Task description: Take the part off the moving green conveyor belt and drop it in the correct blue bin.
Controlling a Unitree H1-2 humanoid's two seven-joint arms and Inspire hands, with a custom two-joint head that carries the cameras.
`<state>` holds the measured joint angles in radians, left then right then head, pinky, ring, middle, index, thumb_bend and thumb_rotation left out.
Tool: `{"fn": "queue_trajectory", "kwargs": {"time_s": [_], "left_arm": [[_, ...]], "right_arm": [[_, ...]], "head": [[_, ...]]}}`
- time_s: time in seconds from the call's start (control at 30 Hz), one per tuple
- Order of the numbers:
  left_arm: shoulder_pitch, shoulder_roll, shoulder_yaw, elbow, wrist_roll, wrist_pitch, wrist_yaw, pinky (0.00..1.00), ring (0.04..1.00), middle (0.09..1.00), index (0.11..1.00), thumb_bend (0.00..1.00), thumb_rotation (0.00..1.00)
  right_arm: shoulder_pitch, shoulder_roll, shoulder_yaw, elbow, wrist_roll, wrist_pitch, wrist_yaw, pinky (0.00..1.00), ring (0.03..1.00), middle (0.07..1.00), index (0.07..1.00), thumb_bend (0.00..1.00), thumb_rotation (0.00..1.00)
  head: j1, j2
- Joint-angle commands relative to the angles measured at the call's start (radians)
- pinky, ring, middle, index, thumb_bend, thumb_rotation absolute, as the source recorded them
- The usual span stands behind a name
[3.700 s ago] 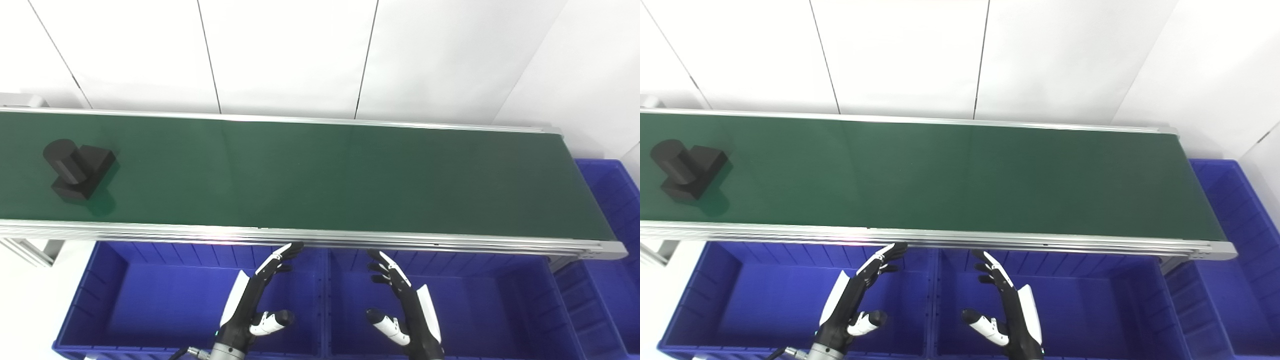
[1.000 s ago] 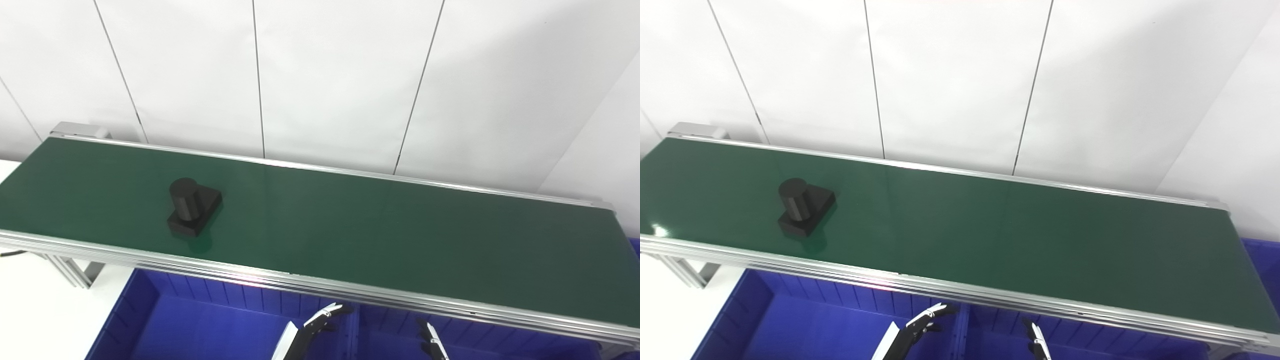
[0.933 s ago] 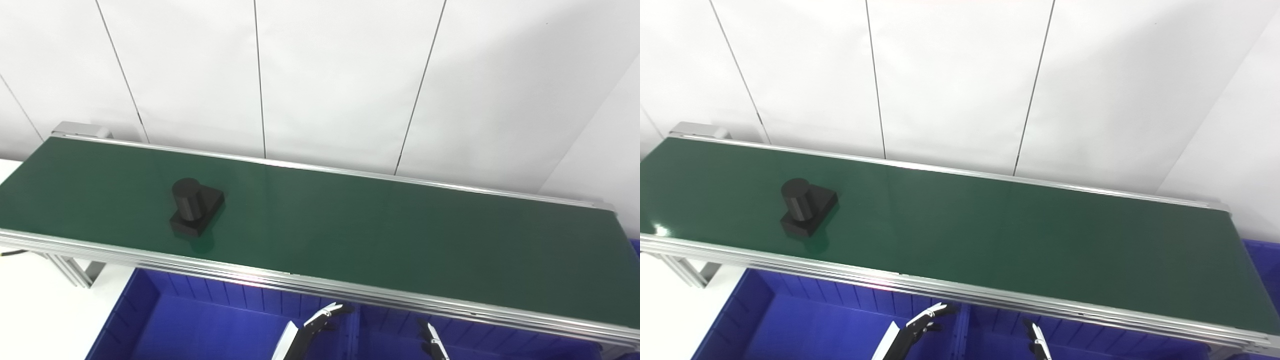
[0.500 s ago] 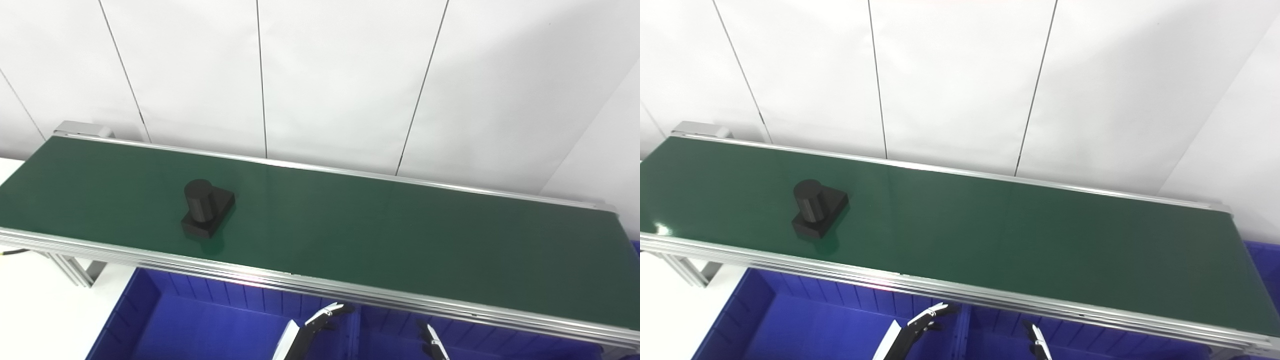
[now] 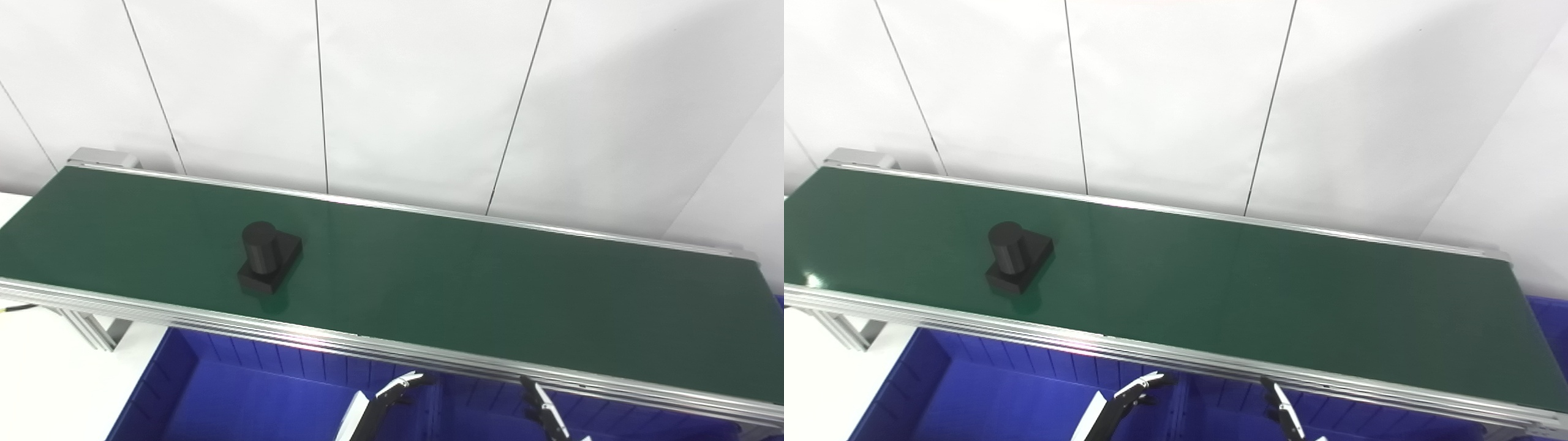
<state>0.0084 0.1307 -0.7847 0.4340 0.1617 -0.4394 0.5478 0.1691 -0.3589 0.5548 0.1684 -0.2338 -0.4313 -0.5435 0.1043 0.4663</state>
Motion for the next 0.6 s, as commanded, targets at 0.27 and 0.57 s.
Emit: {"fn": "queue_trajectory", "kwargs": {"time_s": [0.27, 0.57], "left_arm": [[-0.023, 0.002, -0.010, -0.015, 0.005, -0.031, 0.027, 0.74, 0.856, 0.869, 0.783, 1.00, 0.96], [-0.025, -0.001, -0.009, -0.005, 0.004, -0.031, 0.024, 0.75, 0.858, 0.868, 0.785, 1.00, 0.95]], "right_arm": [[0.014, -0.052, -0.048, -0.247, -0.075, -0.039, -0.069, 0.70, 0.823, 0.873, 0.860, 0.99, 1.00], [-0.026, -0.072, -0.125, -0.358, -0.038, -0.039, -0.049, 0.73, 0.840, 0.898, 0.892, 0.98, 0.98]], "head": [[0.002, -0.005], [0.002, -0.007]]}}
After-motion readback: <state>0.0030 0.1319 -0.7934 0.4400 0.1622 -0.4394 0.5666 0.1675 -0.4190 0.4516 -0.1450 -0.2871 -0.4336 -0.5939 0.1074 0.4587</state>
